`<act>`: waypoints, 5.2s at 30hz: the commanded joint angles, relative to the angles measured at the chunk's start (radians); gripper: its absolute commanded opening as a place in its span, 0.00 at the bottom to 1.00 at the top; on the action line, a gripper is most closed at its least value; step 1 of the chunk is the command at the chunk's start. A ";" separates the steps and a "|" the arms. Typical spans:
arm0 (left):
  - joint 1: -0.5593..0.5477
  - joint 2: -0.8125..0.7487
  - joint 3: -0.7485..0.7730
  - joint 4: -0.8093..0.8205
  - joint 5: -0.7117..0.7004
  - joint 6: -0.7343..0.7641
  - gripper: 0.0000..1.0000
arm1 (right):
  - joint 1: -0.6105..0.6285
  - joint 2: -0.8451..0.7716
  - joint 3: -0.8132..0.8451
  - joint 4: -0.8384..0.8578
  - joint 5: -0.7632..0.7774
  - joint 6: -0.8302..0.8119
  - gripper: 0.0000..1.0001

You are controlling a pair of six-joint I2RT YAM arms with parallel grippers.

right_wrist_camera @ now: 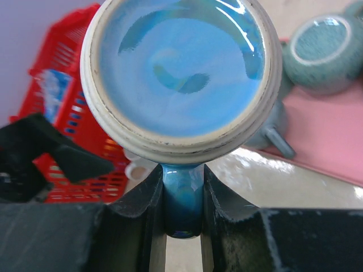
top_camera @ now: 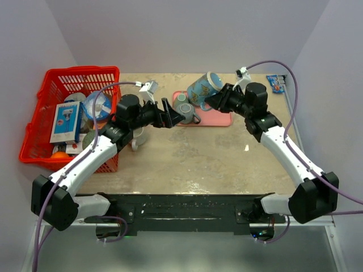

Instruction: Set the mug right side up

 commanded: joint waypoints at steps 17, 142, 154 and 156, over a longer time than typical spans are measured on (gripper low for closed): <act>-0.103 0.084 0.016 0.879 0.179 -0.571 0.96 | 0.053 -0.219 0.060 0.681 -0.162 0.312 0.00; -0.186 -0.059 -0.377 0.241 -0.758 0.157 0.00 | 0.099 -0.109 -0.133 -0.044 0.203 0.182 0.98; -0.191 -0.022 -0.445 0.278 -0.824 0.131 0.10 | 0.097 -0.098 -0.124 -0.061 0.212 0.160 0.99; -0.191 -0.031 -0.451 0.275 -0.825 0.124 0.22 | 0.099 -0.095 -0.124 -0.064 0.212 0.152 0.99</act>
